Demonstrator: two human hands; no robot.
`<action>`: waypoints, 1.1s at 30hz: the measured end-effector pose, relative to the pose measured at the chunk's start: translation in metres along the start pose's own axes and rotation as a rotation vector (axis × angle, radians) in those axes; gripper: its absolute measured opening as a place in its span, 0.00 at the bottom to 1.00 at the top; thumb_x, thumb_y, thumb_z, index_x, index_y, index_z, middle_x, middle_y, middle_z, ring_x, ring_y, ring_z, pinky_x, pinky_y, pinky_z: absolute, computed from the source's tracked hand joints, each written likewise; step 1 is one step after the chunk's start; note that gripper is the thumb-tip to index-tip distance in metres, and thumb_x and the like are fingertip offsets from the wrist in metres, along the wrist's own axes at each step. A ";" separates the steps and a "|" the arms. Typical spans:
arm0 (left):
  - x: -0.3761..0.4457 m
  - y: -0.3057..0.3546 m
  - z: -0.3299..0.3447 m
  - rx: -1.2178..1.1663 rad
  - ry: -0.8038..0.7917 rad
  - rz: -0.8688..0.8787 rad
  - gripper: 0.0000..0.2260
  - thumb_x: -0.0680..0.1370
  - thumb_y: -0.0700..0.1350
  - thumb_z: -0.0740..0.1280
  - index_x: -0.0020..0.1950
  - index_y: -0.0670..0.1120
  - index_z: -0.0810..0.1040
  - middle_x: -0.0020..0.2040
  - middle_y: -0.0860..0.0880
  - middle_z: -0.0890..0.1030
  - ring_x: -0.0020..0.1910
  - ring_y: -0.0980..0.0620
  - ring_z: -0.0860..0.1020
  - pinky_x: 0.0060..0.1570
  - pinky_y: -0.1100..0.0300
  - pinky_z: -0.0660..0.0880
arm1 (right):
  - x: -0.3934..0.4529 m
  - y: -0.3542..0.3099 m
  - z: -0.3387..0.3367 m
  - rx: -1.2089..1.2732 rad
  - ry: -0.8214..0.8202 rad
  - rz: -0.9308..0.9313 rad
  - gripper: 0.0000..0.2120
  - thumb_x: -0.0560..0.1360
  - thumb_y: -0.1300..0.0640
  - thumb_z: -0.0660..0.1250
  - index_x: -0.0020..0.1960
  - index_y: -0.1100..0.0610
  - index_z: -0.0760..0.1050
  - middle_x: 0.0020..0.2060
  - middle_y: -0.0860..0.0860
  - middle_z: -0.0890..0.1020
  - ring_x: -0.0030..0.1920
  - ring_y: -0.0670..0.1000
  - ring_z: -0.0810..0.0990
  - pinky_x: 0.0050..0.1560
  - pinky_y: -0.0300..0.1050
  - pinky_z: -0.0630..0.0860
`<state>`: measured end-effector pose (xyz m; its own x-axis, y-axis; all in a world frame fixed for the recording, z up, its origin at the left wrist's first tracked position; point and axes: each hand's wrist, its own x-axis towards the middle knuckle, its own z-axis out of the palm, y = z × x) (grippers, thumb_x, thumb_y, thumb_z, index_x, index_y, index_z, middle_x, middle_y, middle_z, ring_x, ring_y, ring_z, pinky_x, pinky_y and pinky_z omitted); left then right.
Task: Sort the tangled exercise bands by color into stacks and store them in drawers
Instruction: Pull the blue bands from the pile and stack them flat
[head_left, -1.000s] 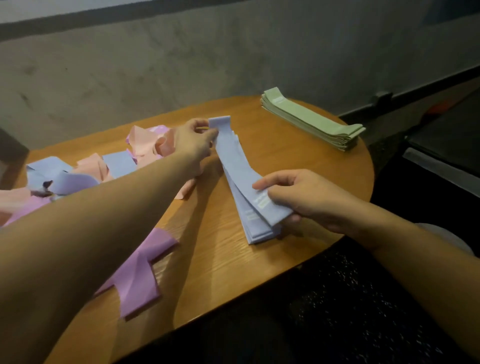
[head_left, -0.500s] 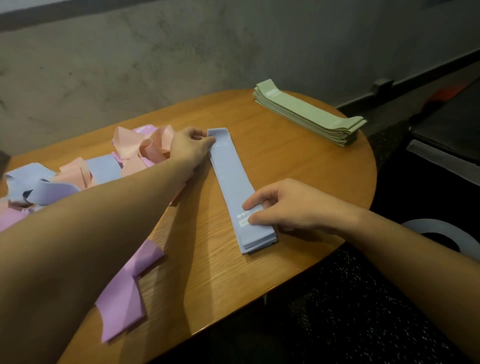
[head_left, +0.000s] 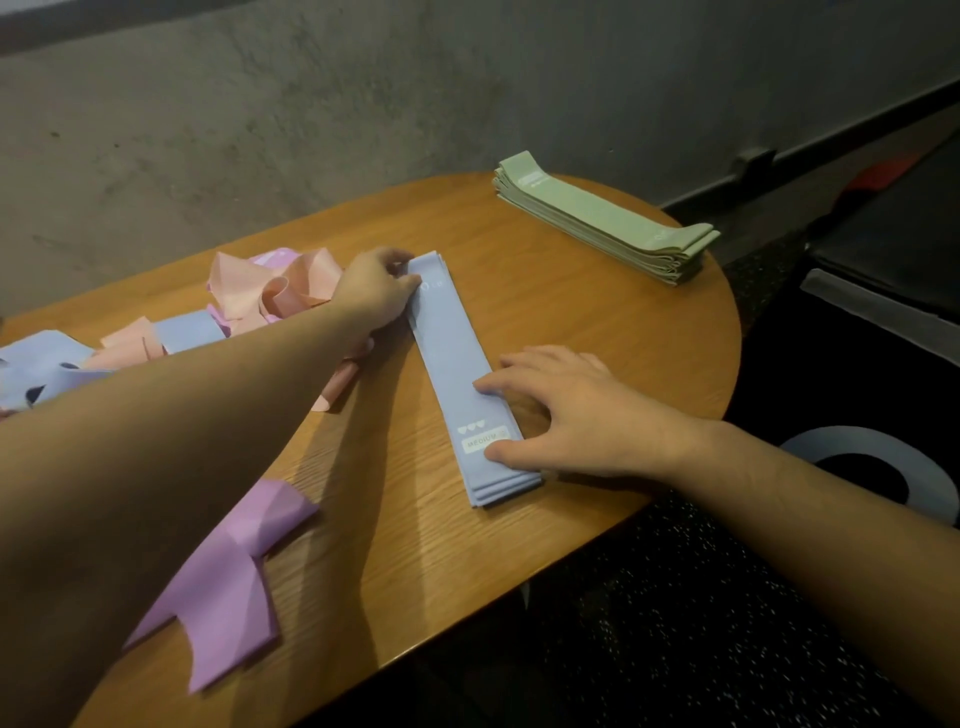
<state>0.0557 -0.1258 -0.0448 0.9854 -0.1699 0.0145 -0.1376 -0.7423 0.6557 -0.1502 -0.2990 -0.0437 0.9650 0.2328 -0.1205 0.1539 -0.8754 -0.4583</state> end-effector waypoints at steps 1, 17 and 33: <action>0.001 0.001 0.000 0.044 -0.011 0.021 0.18 0.84 0.48 0.63 0.74 0.51 0.71 0.69 0.49 0.75 0.58 0.48 0.78 0.49 0.56 0.78 | 0.000 0.001 0.001 0.001 -0.010 0.005 0.34 0.74 0.34 0.67 0.76 0.39 0.62 0.78 0.43 0.61 0.78 0.45 0.52 0.76 0.49 0.47; 0.013 0.005 0.008 0.330 -0.068 0.149 0.23 0.84 0.52 0.63 0.77 0.48 0.68 0.75 0.44 0.65 0.67 0.43 0.72 0.56 0.58 0.71 | 0.000 0.014 0.010 -0.140 0.198 -0.421 0.16 0.79 0.39 0.59 0.58 0.41 0.81 0.61 0.41 0.79 0.65 0.43 0.72 0.66 0.52 0.67; -0.031 0.004 -0.025 0.237 0.032 0.233 0.19 0.82 0.50 0.64 0.73 0.50 0.71 0.73 0.46 0.64 0.58 0.50 0.74 0.48 0.61 0.75 | -0.008 -0.004 0.002 0.004 0.223 -0.366 0.21 0.75 0.32 0.63 0.59 0.43 0.80 0.59 0.37 0.78 0.63 0.38 0.72 0.64 0.50 0.71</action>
<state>0.0276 -0.1069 -0.0236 0.9267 -0.3354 0.1695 -0.3757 -0.8168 0.4379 -0.1593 -0.2969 -0.0427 0.8690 0.4304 0.2441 0.4948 -0.7502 -0.4386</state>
